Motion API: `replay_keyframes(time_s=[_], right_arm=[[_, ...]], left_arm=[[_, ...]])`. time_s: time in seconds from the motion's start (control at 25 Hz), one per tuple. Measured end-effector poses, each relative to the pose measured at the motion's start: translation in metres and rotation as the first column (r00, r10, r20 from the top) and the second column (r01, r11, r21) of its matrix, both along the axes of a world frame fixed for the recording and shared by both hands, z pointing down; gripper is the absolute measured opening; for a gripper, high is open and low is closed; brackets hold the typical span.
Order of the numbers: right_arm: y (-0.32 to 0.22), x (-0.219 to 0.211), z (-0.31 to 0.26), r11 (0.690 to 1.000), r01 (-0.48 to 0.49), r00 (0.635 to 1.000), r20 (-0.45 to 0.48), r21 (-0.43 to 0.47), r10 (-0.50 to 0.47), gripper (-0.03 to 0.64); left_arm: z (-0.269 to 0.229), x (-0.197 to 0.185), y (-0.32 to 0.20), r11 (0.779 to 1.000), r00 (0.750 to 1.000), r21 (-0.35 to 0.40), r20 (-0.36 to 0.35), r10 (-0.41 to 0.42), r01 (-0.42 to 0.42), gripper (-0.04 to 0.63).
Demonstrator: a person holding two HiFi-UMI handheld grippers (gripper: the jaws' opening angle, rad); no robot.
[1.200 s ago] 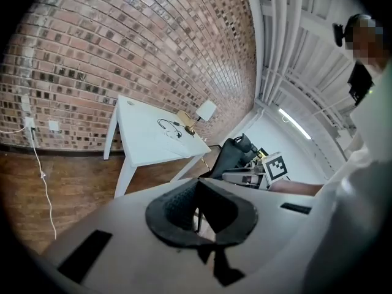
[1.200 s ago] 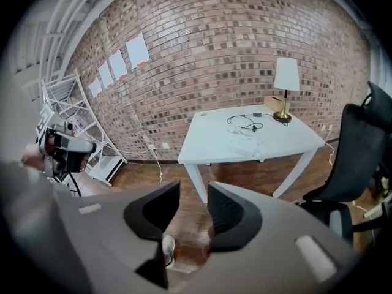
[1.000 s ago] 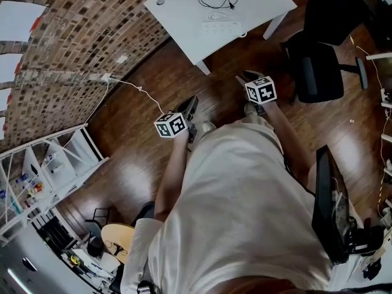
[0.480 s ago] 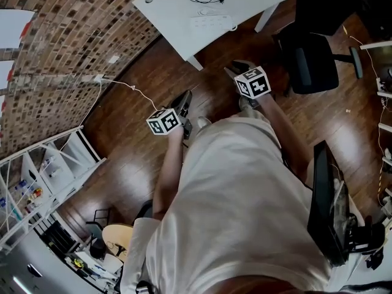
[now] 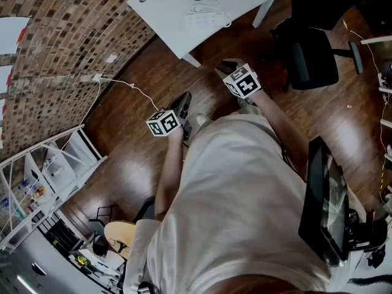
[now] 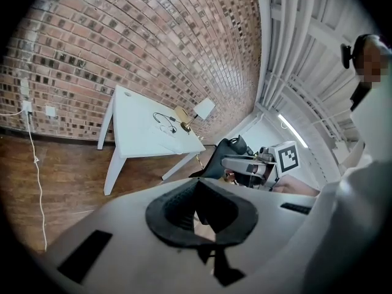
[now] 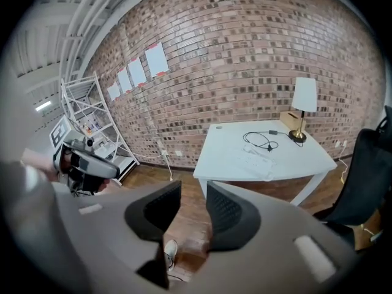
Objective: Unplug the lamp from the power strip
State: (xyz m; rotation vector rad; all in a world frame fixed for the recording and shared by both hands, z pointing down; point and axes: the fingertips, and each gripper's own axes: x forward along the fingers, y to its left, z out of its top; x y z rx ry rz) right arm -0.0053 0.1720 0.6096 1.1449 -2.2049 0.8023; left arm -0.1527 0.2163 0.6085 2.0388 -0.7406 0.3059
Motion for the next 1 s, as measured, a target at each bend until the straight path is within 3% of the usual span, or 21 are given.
replay_keyframes(time_s=[0.36,1.0], right_arm=[[0.004,0.044,0.016,1.000,0.020,1.000,-0.021,-0.013,-0.020,0.127],[-0.002,0.168,0.027,1.000,0.004,0.997,-0.073,-0.022,-0.006,0.123]], left_arm=[[0.004,0.034,0.006,1.000,1.000,-0.002,0.024,-0.015,0.015,0.005],[0.009,0.118,0.013,0.995,0.995,0.013,0.020,-0.098,0.098,0.005]])
